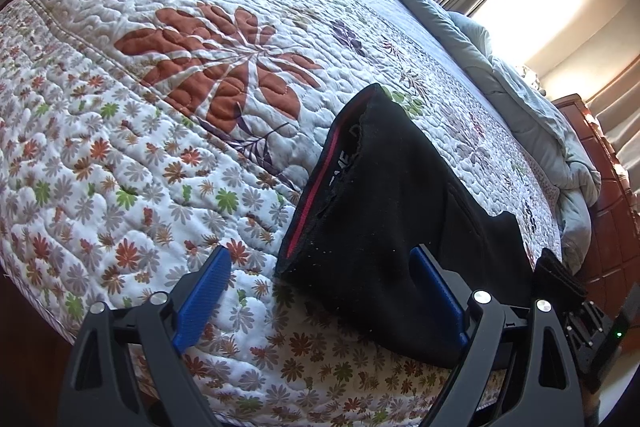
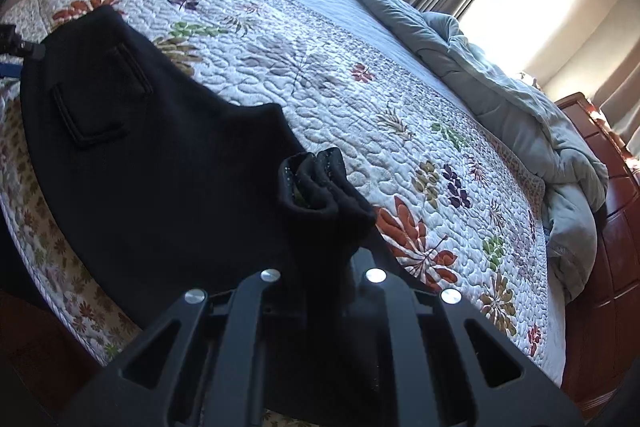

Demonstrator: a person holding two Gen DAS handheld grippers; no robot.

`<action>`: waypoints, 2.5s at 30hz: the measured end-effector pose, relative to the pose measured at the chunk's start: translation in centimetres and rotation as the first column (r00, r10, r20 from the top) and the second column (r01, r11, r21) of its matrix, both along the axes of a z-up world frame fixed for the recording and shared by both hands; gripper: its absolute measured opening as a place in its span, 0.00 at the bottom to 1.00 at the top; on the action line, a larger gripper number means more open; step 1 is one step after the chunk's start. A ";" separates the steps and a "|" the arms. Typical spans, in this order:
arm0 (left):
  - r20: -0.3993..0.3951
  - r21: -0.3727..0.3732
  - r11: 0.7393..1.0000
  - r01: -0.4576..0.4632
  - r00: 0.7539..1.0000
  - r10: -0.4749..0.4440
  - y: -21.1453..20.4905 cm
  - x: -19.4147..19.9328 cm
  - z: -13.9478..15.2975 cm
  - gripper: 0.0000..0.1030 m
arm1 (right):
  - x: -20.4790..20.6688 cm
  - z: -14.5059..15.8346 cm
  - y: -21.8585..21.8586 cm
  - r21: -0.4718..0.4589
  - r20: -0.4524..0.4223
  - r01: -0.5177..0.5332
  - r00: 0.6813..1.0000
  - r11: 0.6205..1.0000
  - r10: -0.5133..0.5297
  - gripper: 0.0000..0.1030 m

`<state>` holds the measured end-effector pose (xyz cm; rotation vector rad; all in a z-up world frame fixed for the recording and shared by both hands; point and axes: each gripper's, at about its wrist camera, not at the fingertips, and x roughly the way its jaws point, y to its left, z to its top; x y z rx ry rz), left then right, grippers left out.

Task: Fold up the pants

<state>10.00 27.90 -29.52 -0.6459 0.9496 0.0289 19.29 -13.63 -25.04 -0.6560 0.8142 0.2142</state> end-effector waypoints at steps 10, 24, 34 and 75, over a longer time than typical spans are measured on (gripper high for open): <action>0.008 -0.001 1.000 0.003 1.000 -0.003 -0.1 -0.1 0.2 0.88 | -0.3 -2.8 1.6 -0.097 -0.045 -0.031 0.999 0.995 0.027 0.11; 0.024 -0.008 1.000 0.011 1.000 -0.011 -0.1 -0.3 0.4 0.88 | -2.0 -4.3 2.7 -0.091 -0.142 -0.055 0.989 0.994 0.042 0.38; 0.056 -0.020 0.999 0.041 0.998 -0.040 -0.4 -0.7 0.7 0.88 | 0.1 2.1 -5.8 0.471 -0.384 0.303 0.916 0.828 -0.116 0.33; -0.142 -0.432 0.881 -0.192 0.979 0.143 3.1 -3.0 -2.2 0.89 | 10.7 -4.4 -4.0 0.191 -0.660 0.272 0.747 0.943 -0.082 0.51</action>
